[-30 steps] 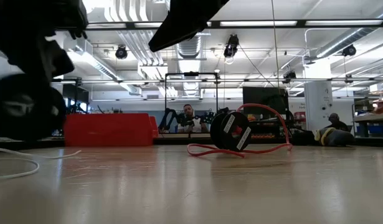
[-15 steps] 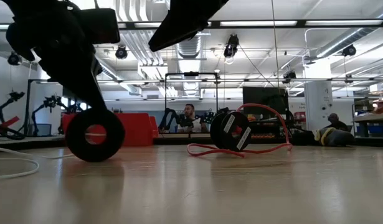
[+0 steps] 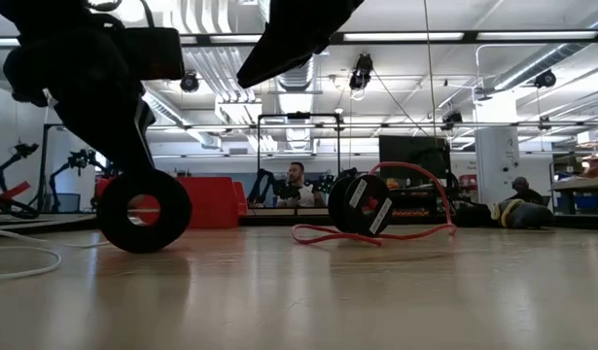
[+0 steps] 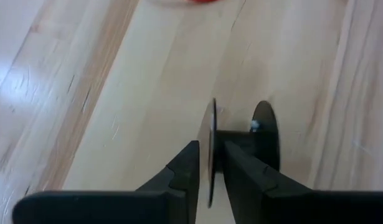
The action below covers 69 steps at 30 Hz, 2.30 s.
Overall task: Coil cords
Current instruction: Coil the white wire onto the black spool
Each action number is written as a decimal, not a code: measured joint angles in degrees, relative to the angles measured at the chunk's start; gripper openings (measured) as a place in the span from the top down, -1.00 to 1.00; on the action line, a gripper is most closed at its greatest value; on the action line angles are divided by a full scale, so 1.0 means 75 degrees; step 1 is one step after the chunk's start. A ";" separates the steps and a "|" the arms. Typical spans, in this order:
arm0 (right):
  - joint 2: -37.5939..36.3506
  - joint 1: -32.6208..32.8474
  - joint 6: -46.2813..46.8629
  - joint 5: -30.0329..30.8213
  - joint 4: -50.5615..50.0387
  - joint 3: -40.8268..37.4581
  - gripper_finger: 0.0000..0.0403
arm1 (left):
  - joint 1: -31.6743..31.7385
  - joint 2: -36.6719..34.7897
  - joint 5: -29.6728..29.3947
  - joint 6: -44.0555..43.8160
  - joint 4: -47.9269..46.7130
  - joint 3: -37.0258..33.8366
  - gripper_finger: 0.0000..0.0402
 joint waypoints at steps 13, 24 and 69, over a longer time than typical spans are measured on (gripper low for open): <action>0.0000 0.0033 -0.0025 0.0003 0.0009 -0.0014 0.08 | 0.0003 -0.0033 -0.0032 0.0038 0.1213 -0.0624 0.97; -0.0983 0.0118 -0.0487 0.0769 -0.0994 -0.0023 0.08 | 0.0000 -0.1099 -0.1001 0.0450 0.1245 -0.0583 1.00; 0.0134 0.0231 0.1320 -0.0985 0.2208 0.0024 0.08 | 0.0344 -0.4626 -0.2522 0.7996 0.7226 -0.0514 1.00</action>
